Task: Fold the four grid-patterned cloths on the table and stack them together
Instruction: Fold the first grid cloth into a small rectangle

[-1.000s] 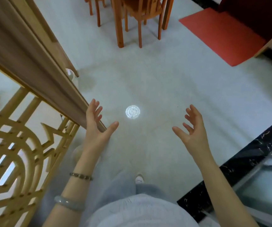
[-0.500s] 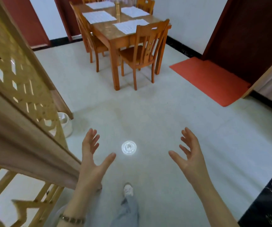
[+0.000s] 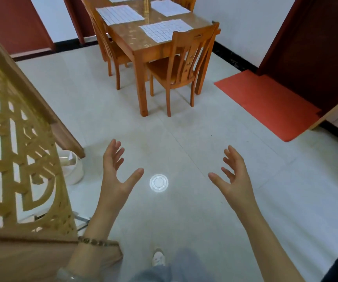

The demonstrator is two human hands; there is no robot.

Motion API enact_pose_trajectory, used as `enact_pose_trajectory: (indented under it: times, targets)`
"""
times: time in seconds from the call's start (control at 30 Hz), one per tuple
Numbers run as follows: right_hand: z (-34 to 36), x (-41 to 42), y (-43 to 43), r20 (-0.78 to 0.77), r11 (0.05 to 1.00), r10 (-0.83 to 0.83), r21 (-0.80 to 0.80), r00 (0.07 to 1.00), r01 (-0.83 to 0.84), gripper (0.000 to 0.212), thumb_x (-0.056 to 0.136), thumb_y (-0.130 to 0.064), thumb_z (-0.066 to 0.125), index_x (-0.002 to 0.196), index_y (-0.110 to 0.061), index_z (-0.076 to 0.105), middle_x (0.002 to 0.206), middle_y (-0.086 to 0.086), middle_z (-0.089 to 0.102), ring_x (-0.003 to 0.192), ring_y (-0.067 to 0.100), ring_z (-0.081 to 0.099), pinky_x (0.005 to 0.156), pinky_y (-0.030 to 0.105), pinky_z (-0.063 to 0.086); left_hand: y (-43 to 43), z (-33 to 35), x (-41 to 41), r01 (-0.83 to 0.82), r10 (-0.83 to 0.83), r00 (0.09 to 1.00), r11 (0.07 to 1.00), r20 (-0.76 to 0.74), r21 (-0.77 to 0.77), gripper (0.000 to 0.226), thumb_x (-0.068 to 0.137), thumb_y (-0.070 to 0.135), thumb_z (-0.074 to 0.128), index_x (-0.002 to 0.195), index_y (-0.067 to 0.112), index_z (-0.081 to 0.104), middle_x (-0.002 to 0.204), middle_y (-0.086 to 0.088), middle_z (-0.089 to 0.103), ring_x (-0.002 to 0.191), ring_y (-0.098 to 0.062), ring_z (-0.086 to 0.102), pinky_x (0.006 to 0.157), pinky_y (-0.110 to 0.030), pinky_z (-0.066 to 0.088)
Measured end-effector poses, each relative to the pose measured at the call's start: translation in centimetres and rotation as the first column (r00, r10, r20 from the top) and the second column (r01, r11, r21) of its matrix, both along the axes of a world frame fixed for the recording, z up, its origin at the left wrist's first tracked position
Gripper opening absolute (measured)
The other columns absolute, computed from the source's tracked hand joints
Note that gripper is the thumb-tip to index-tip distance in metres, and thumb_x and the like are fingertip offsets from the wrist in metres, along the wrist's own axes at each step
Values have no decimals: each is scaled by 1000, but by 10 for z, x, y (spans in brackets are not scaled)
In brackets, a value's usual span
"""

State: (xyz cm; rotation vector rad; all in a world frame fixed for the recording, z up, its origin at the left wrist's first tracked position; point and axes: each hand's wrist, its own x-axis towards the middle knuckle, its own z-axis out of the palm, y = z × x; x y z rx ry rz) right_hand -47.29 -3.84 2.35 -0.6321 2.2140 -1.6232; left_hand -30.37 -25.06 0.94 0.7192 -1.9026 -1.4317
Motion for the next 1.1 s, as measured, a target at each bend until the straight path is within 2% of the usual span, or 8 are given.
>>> enact_pose_trajectory:
  times: [0.17, 0.27, 0.57, 1.0, 1.1]
  targets:
    - [1, -62, -39, -1, 1000, -1, 7, 1000, 1, 78, 80, -10, 73, 144, -27, 30, 141, -11, 41, 127, 6, 43, 107, 33, 40, -37, -3, -59, -4, 5, 999, 1000, 38, -12, 90, 76, 29, 74, 148, 26, 21, 149, 7, 34, 133, -1, 38, 112, -34, 34]
    - [-2, -111, -67, 3, 1000, 0, 7, 1000, 0, 78, 80, -9, 73, 144, -25, 31, 141, -10, 41, 127, 7, 43, 107, 33, 40, -63, -6, -102, -31, 31, 999, 1000, 43, -5, 89, 77, 29, 76, 146, 30, 21, 148, 10, 34, 132, 0, 38, 113, -34, 34]
    - [-1, -290, -173, 4, 992, 123, 17, 992, -123, 77, 80, -11, 73, 143, -25, 31, 143, -8, 40, 128, 10, 42, 106, 34, 41, -150, 0, -258, -159, 159, 987, 987, 23, 5, 88, 74, 31, 71, 146, 31, 21, 150, 4, 33, 134, -5, 38, 113, -39, 34]
    - [1, -475, -315, 9, 980, 196, 32, 981, -196, 77, 81, -10, 72, 144, -23, 30, 145, -7, 38, 129, 11, 41, 105, 34, 42, -273, -2, -426, -225, 225, 973, 974, 41, -6, 85, 78, 29, 74, 145, 35, 22, 149, 11, 33, 132, 1, 38, 112, -31, 34]
    - [-2, -519, -354, -9, 985, 170, 9, 985, -170, 72, 81, -10, 72, 139, -29, 33, 140, -11, 40, 128, 10, 42, 104, 34, 43, -316, -8, -473, -204, 204, 978, 979, 37, -1, 85, 76, 31, 71, 145, 34, 22, 148, 11, 33, 132, 1, 38, 112, -30, 34]
